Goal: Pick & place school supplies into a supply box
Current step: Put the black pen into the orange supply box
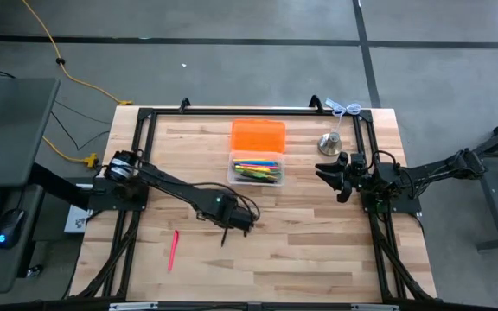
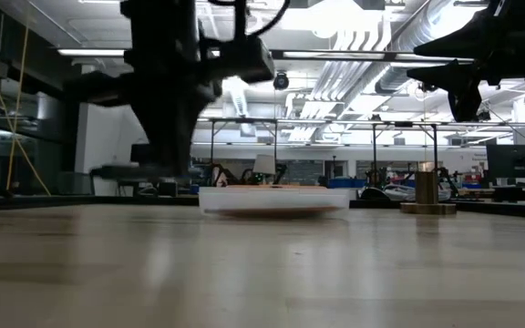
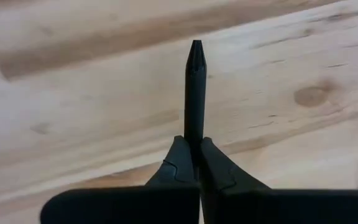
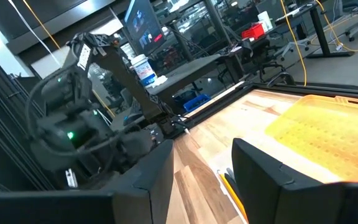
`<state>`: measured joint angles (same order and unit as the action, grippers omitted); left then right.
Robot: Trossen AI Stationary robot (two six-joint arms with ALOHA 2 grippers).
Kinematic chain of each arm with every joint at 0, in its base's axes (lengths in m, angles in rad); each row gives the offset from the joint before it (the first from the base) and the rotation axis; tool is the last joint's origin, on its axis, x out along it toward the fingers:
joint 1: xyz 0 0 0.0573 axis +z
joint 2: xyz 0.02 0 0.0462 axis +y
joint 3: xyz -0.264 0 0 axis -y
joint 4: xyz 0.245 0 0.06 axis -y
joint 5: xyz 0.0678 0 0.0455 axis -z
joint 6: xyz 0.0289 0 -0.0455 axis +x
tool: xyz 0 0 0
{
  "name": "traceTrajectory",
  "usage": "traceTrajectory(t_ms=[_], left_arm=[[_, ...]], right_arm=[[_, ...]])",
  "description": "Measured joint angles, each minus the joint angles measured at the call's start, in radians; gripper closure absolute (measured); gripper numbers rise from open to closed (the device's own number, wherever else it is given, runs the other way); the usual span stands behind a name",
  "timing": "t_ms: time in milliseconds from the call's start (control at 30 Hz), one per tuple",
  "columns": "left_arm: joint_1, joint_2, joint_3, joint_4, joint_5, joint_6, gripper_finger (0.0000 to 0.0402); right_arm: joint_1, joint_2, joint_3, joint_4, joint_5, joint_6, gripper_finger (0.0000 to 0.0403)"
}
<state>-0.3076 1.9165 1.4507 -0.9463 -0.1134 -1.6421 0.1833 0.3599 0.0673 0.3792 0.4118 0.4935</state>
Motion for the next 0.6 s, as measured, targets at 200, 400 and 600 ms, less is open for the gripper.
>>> traceTrajectory(t_ms=[200, 400, 600], left_arm=[[0.0, -0.087, 0.0, 0.033, -0.1, 0.164, 0.0381], [0.0, -0.178, 0.0, 0.103, -0.232, 0.304, 0.0384], [0.0, -0.244, 0.0, 0.223, -0.294, 0.466, 0.0379]], right_arm=[[0.0, -0.002, 0.0, 0.001, 0.0, 0.0, 0.0263], [0.0, -0.002, 0.0, 0.001, 0.0, -0.001, 0.0263], [0.0, -0.001, 0.0, 0.0, 0.0, -0.004, 0.0263]])
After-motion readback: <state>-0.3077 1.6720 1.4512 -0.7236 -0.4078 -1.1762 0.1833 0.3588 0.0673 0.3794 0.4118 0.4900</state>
